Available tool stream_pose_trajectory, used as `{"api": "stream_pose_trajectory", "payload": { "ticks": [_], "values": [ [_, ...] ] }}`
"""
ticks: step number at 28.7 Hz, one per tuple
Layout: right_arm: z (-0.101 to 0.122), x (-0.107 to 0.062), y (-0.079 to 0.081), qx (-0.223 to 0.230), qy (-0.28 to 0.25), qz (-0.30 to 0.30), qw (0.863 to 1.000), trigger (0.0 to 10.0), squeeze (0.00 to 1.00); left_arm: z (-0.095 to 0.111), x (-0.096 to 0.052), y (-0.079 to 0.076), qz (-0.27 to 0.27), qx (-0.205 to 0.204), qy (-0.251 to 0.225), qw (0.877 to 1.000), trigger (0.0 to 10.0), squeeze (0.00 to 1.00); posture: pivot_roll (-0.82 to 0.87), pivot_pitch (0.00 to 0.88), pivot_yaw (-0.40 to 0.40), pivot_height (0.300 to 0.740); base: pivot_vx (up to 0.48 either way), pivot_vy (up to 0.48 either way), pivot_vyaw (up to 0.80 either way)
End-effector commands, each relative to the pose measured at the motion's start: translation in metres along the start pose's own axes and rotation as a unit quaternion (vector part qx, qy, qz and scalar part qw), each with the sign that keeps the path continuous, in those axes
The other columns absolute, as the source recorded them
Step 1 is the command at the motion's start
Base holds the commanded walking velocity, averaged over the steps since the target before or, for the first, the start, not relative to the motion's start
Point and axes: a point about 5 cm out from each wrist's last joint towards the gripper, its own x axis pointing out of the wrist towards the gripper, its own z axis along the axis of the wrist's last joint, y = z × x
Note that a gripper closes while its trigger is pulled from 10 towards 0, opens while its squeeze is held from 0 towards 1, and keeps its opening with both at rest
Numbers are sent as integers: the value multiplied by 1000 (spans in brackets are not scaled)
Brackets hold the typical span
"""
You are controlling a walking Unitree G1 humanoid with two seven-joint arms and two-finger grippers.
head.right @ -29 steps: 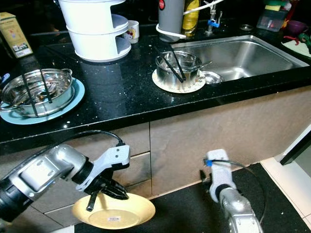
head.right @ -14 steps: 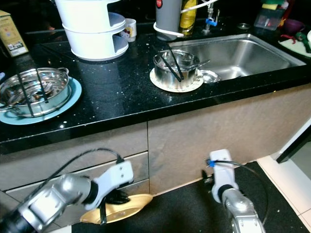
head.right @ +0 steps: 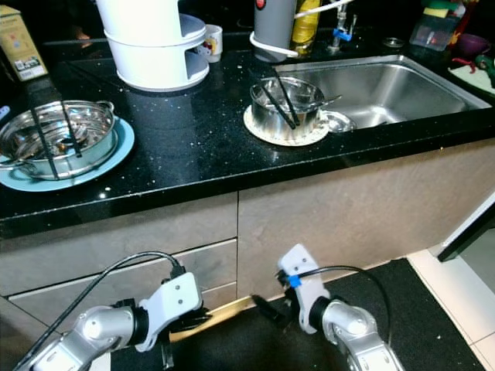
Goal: Kitchen organization
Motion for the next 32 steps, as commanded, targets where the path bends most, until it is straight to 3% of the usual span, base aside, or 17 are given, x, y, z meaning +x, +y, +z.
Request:
{"api": "stream_pose_trajectory", "payload": {
  "ticks": [1, 7, 8, 9, 20, 27, 32],
  "values": [
    [2, 2, 7, -15, -2, 29, 999, 10000, 1000, 1, -1, -1, -10, 5, -14, 1000, 0, 0, -95, 225, -73, 740, 0, 0, 0],
    [2, 10, 8, -53, 25, 43, 997, 10000, 1000, 1, -7, 8, -38, 67, 21, 997, 0, 0, -95, 225, -73, 740, 0, 0, 0],
    [0, 11, 6, -60, 34, 38, 997, 10000, 737, -1, -9, 8, -46, 70, 34, 996, 0, 0, -95, 231, -70, 740, 0, 0, 0],
    [-1, 12, 5, -65, 40, 36, 996, 10000, 0, -2, -11, 8, -53, 71, 46, 995, 0, 0, -95, 231, -70, 740, 0, 0, 0],
    [-3, 17, 6, -64, 27, 6, 998, 10000, 0, -7, -8, 15, -69, 74, 71, 992, 0, 0, -73, 213, -40, 740, 0, 0, 0],
    [0, 18, 2, -58, 10, -12, 998, 10000, 0, -20, -25, 19, -78, 67, 126, 987, 0, 0, -71, 207, -22, 740, 0, 0, 0],
    [8, 28, 6, -59, -13, 20, 998, 10000, 0, -26, -32, 22, -77, 62, 143, 985, 0, 0, -68, 200, -23, 740, 0, 0, 0]
  ]
}}
